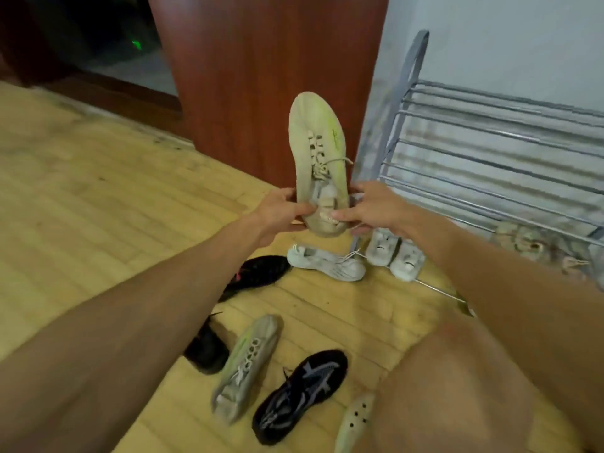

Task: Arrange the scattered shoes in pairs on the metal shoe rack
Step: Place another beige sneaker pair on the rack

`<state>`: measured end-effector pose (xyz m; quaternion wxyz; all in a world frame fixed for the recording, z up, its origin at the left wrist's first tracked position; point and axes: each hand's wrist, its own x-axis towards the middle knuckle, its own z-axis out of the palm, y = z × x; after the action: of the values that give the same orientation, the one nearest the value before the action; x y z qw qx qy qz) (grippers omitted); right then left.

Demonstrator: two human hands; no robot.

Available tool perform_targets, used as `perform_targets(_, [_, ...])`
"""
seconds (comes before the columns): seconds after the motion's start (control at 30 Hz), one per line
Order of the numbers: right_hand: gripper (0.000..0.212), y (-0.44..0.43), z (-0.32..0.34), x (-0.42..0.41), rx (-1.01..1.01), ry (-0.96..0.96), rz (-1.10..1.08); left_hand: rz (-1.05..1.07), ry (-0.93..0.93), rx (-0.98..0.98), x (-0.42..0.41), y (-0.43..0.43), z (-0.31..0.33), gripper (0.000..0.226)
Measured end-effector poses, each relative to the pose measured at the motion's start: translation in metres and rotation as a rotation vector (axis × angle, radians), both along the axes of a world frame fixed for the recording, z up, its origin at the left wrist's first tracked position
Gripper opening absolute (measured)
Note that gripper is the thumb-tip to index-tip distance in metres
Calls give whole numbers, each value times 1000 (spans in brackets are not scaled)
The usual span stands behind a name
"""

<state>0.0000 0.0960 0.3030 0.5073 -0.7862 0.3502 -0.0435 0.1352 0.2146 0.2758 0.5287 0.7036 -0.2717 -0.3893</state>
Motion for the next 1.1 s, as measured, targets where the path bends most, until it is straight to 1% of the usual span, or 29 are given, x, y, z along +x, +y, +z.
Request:
perform_targets(0.13, [55,35,-45,29,267,-8,-94,8,56,60,23,39,-50,37])
perform_targets(0.2, [45,47,-71,34,333,16,-128,7,128,71,25,59,-76,42])
perform_targets(0.23, [37,51,-86,34,344,36,-142,7,136,86,25,69,-91,46])
perform_targets(0.27, [31,54,-100,31,344,62,-158,0,95,130,24,80,-109,48])
perform_targets(0.3, [31,56,-113,27,348,91,-173,-26,19,199,22,93,-128,49])
perform_targets(0.37, [43,57,-134,18,330,153,-171,-68,-140,396,22,123,-174,41])
perform_targets(0.43, [50,55,-142,15,277,187,-161,-99,-247,643,24,156,-222,21])
perform_targets(0.47, [52,53,-145,15,264,191,-163,-131,-272,745,23,173,-244,16])
perform_targets(0.5, [55,52,-148,16,263,187,-162,-160,-274,832,20,185,-262,23])
perform_targets(0.57, [57,51,-154,18,271,176,-151,-254,-226,962,9,206,-288,25])
perform_targets(0.63, [56,52,-159,18,277,173,-149,-418,-240,1082,0,218,-303,55])
perform_targets(0.67, [55,53,-161,17,275,176,-152,-451,-248,1106,-6,219,-308,66])
perform_targets(0.73, [55,54,-164,16,277,191,-160,-384,-181,1102,-12,217,-317,77])
perform_targets(0.83, [52,56,-167,12,333,195,-137,-212,-114,1097,-23,204,-320,80])
perform_targets(0.93, [52,54,-168,3,400,167,-139,-140,-127,1148,-34,198,-323,76])
perform_targets(1.0, [51,52,-168,-4,424,150,-162,-83,-104,1153,-39,197,-327,68])
perform_targets(1.1, [40,50,-168,-14,456,121,-190,77,-67,1120,-44,195,-331,55])
